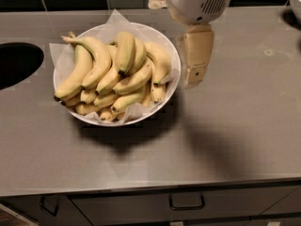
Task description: Pick banana from white bowl
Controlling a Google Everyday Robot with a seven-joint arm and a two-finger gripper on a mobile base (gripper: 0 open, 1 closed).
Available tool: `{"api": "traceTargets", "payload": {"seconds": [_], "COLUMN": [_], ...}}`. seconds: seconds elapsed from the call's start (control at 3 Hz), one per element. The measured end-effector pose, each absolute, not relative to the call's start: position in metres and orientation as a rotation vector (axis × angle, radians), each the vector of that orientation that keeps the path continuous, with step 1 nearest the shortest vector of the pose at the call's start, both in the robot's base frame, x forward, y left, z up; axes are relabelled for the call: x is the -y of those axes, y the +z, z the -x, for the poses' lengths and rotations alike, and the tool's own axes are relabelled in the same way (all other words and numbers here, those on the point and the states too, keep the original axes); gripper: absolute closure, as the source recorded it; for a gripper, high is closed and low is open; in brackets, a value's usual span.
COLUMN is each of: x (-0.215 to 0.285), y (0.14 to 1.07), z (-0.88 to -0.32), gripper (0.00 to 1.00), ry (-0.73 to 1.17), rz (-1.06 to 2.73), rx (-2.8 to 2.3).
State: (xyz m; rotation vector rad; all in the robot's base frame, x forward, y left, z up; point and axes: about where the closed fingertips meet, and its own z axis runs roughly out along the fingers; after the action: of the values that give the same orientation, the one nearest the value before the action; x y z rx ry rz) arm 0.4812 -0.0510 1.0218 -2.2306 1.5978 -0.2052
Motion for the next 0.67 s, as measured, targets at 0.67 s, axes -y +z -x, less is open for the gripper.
{"api": "traceTargets", "payload": {"seconds": [0.67], "x": [0.0108], "y": [1.0285], "z": [-0.4966], "gripper": [0.00], "ry": [-0.179], "rz": [2.369], "rx": [-1.359]}}
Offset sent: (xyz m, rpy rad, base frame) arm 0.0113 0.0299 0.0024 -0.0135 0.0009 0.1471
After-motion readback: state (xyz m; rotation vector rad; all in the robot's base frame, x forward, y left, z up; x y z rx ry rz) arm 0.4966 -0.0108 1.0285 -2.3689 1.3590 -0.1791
